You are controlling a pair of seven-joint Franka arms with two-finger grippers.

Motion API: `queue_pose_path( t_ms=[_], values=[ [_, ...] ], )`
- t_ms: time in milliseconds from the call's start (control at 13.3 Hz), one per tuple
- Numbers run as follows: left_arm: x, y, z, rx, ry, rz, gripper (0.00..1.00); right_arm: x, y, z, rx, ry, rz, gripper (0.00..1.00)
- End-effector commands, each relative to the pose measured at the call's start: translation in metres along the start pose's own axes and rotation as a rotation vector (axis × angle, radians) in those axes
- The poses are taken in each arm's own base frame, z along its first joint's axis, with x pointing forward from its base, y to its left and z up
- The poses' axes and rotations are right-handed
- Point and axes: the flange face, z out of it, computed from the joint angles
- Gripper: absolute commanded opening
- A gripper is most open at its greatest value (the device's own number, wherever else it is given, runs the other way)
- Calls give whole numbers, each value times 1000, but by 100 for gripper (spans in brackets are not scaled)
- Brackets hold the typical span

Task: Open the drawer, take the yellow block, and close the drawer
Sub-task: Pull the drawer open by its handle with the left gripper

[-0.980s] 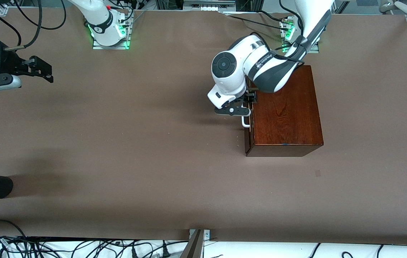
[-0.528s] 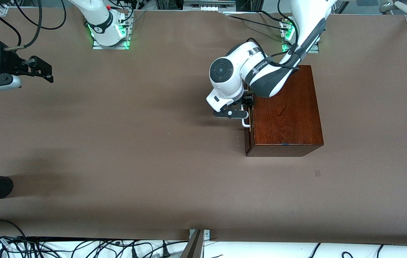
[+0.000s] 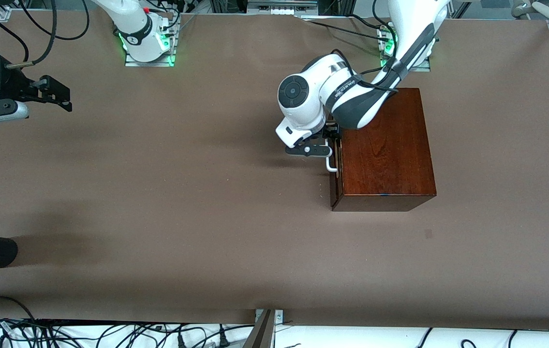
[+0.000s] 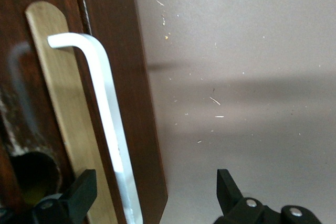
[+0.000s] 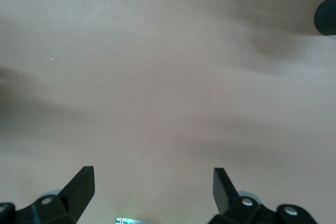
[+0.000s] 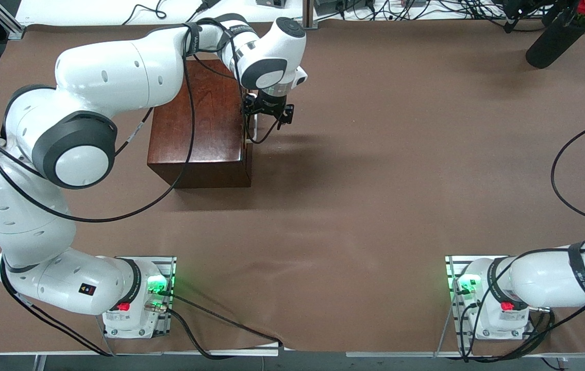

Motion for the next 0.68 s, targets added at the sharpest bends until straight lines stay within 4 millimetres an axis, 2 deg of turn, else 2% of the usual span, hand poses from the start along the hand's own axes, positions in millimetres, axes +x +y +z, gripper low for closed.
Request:
queue_pose_path(
  t_ms=[0,603],
  values=[
    [-10,4,17,36,-8,-9,100,1,0,-5,13,-3,2,100],
    [-9,13,21,18,12,2,100,1,0,-4,14,-4,2,100]
  ],
)
